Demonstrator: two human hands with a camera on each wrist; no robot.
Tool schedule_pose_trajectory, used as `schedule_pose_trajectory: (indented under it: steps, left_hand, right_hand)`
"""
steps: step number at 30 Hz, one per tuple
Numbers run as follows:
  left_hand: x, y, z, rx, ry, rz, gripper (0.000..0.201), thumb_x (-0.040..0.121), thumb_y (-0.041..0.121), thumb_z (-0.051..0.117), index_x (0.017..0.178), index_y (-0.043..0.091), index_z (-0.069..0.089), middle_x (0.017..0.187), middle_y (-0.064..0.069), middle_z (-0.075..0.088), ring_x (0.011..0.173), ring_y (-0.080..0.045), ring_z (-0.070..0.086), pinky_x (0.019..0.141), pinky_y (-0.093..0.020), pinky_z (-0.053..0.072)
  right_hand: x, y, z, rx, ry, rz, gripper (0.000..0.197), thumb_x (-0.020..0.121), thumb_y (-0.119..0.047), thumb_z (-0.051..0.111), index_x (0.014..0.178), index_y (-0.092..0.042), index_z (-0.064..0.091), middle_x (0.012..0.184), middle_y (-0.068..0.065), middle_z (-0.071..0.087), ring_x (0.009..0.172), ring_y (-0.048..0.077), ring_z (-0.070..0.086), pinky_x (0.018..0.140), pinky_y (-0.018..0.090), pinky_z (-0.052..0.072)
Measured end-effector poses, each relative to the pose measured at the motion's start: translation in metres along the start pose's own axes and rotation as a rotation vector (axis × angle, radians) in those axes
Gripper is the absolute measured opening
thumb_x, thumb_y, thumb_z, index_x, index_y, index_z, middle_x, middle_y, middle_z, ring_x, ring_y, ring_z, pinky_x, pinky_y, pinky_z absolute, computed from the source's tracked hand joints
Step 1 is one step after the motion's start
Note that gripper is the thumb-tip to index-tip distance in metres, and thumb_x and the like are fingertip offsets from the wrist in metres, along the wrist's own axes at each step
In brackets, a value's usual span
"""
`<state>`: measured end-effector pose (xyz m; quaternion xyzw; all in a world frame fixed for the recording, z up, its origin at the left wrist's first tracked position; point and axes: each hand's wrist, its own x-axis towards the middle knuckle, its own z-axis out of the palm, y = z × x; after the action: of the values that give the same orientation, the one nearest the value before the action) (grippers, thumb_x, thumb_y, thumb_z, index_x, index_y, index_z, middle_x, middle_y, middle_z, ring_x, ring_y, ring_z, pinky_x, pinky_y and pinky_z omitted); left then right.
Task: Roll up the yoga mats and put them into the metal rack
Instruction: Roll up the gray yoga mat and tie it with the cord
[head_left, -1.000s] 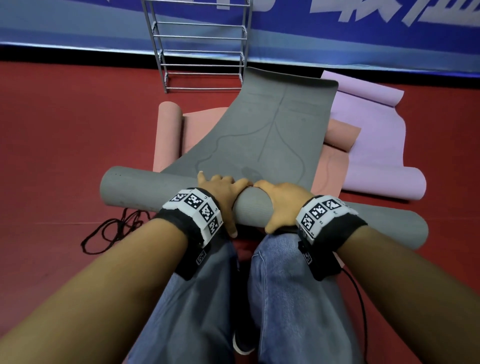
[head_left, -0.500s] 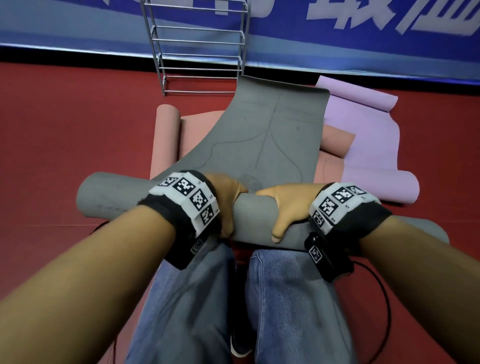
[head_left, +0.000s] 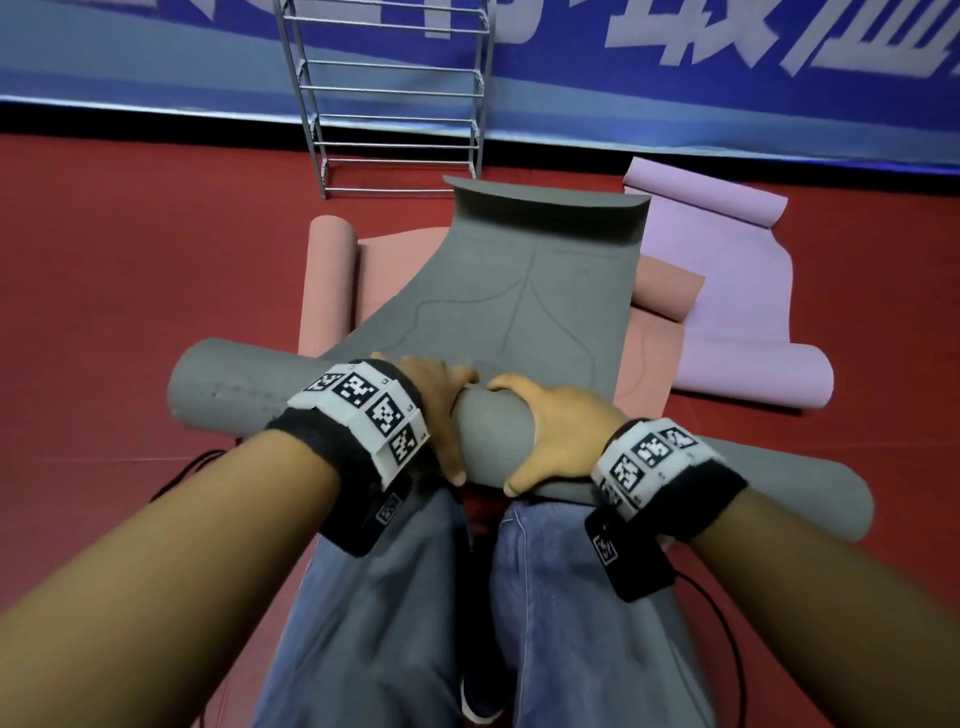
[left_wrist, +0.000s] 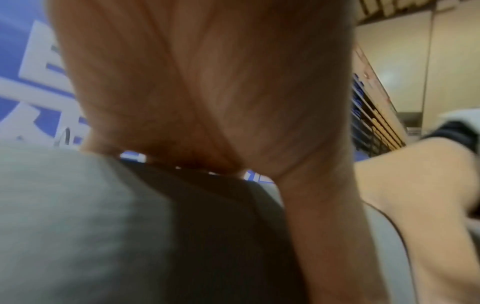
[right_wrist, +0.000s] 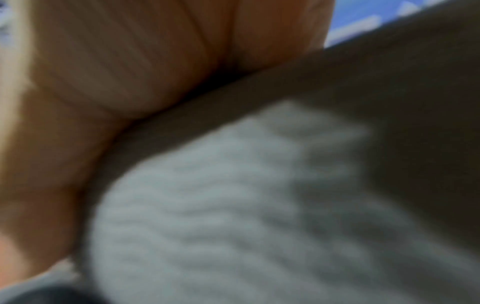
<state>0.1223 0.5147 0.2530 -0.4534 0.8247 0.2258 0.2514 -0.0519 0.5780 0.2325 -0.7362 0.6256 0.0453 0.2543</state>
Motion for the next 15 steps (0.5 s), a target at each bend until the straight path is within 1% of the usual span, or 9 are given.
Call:
schedule_pose_trajectory:
  steps: [1,2,3,4,6,9,11,13,15]
  left_hand:
    - [-0.004,-0.001,0.002,0.106,0.072,-0.023,0.114,0.049,0.055,0.09,0.143,0.035,0.029,0.134,0.003,0.05,0.126,-0.021,0.049,0.104,-0.053,0.032]
    - [-0.005,-0.004,0.006,0.168,0.094,-0.021,0.116,0.047,0.055,0.09,0.143,0.036,0.027,0.135,0.002,0.048,0.129,-0.025,0.045,0.105,-0.061,0.026]
    - [-0.004,-0.007,0.012,0.187,0.093,-0.013,0.116,0.046,0.055,0.09,0.142,0.038,0.027,0.135,0.001,0.047,0.129,-0.027,0.044,0.105,-0.065,0.024]
    - [-0.004,-0.008,0.016,0.188,0.098,-0.004,0.114,0.046,0.054,0.09,0.14,0.039,0.027,0.133,0.001,0.048,0.127,-0.027,0.046,0.105,-0.064,0.026]
    - [0.0,-0.012,0.024,0.178,0.132,-0.008,0.108,0.046,0.053,0.089,0.135,0.04,0.03,0.126,0.001,0.052,0.12,-0.026,0.051,0.1,-0.055,0.035]
    - [0.003,-0.015,0.024,0.111,0.147,-0.012,0.097,0.045,0.052,0.087,0.126,0.042,0.035,0.113,0.006,0.057,0.106,-0.023,0.059,0.089,-0.044,0.045]
    - [0.007,-0.018,0.021,0.058,0.138,-0.027,0.093,0.038,0.053,0.083,0.118,0.044,0.038,0.104,0.009,0.06,0.096,-0.02,0.062,0.084,-0.04,0.052]
    - [0.014,-0.022,0.016,-0.003,0.081,-0.017,0.093,0.035,0.049,0.085,0.117,0.043,0.04,0.102,0.008,0.064,0.092,-0.018,0.064,0.084,-0.039,0.055]
    - [0.021,-0.025,0.011,-0.068,-0.036,-0.001,0.096,0.04,0.035,0.092,0.122,0.037,0.043,0.107,0.004,0.066,0.096,-0.018,0.064,0.087,-0.039,0.055]
  right_hand:
    - [0.004,0.001,-0.003,0.031,-0.024,0.016,0.104,0.054,-0.047,0.089,0.139,-0.04,0.03,0.107,0.001,0.063,0.098,0.026,0.061,0.085,0.034,0.05]
    - [0.009,0.003,-0.005,0.055,-0.046,0.023,0.1,0.053,-0.046,0.089,0.136,-0.039,0.033,0.106,-0.001,0.062,0.098,0.024,0.06,0.085,0.033,0.05]
    - [0.012,0.004,-0.007,0.073,-0.066,0.023,0.098,0.053,-0.046,0.09,0.134,-0.039,0.035,0.106,-0.002,0.062,0.098,0.023,0.06,0.086,0.034,0.05]
    - [0.016,0.005,-0.006,0.083,-0.085,0.02,0.097,0.053,-0.046,0.09,0.133,-0.039,0.035,0.108,-0.003,0.062,0.098,0.023,0.06,0.087,0.034,0.05]
    - [0.02,0.005,-0.003,0.076,-0.102,-0.002,0.094,0.054,-0.047,0.089,0.132,-0.039,0.036,0.111,-0.003,0.061,0.099,0.021,0.059,0.088,0.036,0.049]
    - [0.019,0.005,0.001,0.046,-0.038,-0.084,0.092,0.058,-0.047,0.087,0.136,-0.035,0.038,0.123,-0.004,0.054,0.111,0.019,0.052,0.097,0.038,0.044]
    - [0.016,0.006,0.001,-0.022,0.015,-0.124,0.095,0.061,-0.051,0.084,0.142,-0.033,0.037,0.127,-0.003,0.048,0.119,0.019,0.047,0.103,0.038,0.038]
    - [0.012,0.005,0.001,-0.162,0.034,-0.107,0.106,0.061,-0.06,0.08,0.149,-0.035,0.026,0.131,-0.002,0.047,0.123,0.021,0.046,0.102,0.038,0.036]
    - [0.01,0.003,0.005,-0.251,0.025,-0.059,0.12,0.057,-0.063,0.081,0.153,-0.036,0.013,0.131,0.0,0.049,0.122,0.024,0.049,0.097,0.038,0.042]
